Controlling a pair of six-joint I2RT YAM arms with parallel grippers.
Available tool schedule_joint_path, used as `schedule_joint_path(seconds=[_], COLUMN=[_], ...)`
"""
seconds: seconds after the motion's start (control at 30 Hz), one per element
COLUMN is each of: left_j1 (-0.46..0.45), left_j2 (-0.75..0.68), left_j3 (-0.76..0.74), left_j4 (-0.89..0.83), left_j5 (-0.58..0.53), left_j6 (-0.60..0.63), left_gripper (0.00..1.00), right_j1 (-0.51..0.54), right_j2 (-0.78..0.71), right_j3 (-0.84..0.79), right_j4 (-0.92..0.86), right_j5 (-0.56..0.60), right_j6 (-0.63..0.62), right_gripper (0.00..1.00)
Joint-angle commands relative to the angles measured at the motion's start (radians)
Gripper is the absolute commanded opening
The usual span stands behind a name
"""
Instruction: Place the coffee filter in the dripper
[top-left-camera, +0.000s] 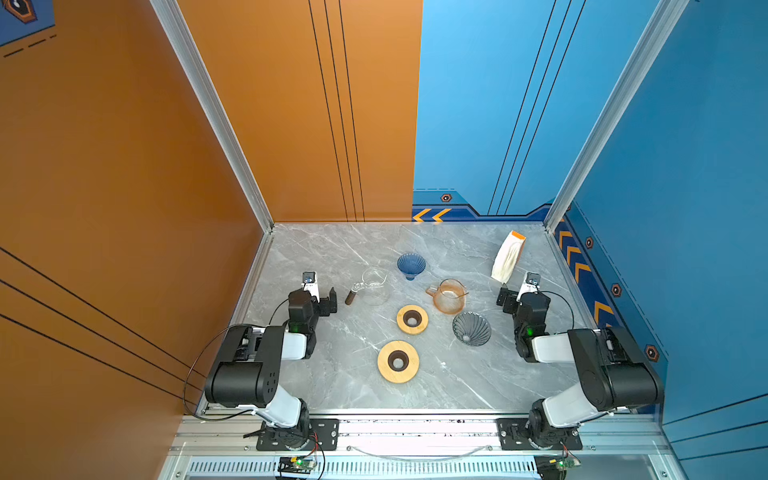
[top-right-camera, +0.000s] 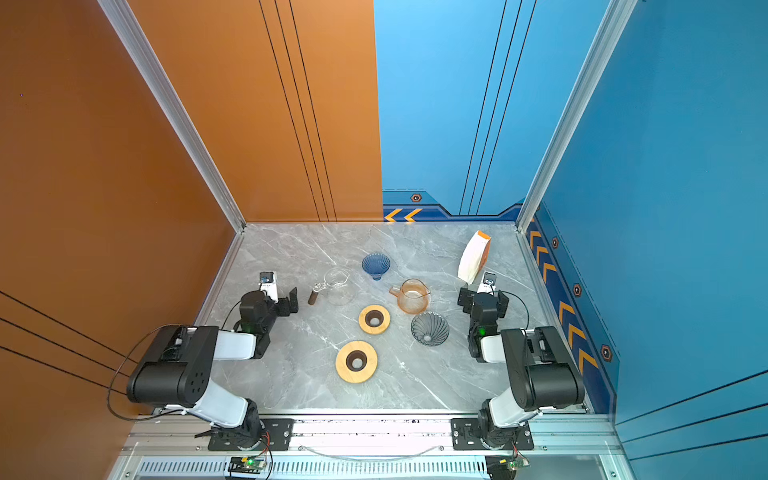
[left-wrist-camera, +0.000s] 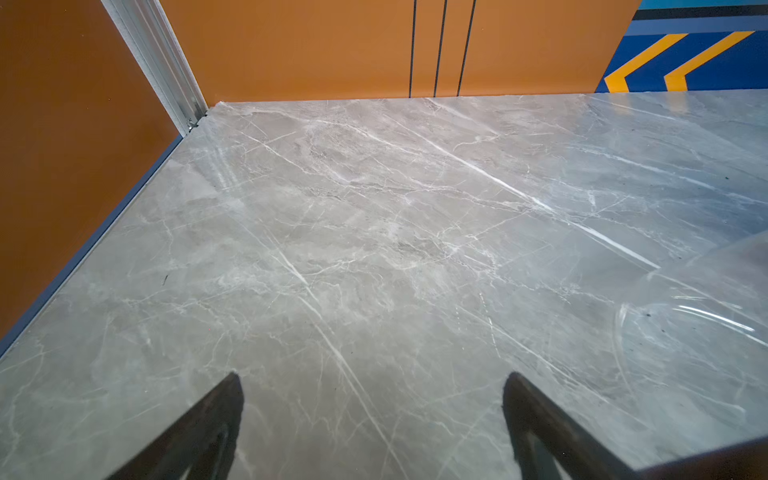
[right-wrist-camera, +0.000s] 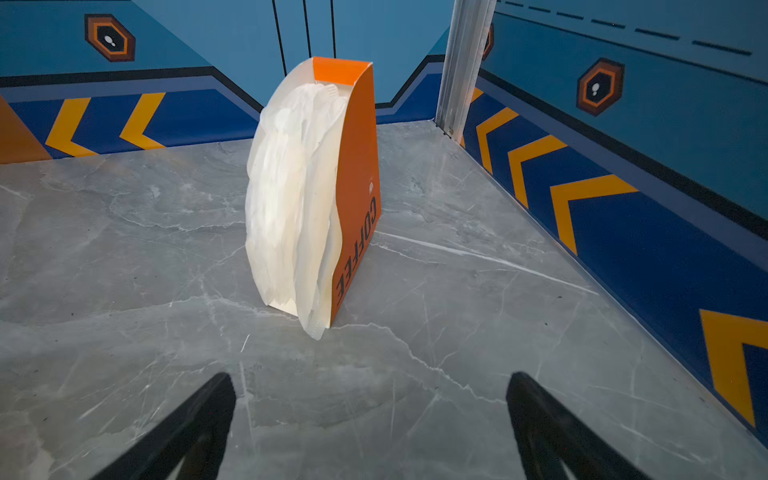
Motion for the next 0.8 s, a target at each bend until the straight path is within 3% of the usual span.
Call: schedule_joint_path(seconds=[0.0,0.77], left_j1=[0.006,0.009], left_j2=[0.004,0.005], left_j3=[0.014,0.015], left_j4=[0.010,0.010], left_j5=[0.012,0.018], left_j6=[0.005,0.003], left_gripper=[0.98,0.98], right_j1=[0.006,0.004], right_j2=[0.007,0.007], right_j3=[0.012,0.014], right_j4=[0.004,0.002], right_j5=[0.018,0.016], right_j6=[-0.011,-0.011], right_gripper=[1.00,1.00])
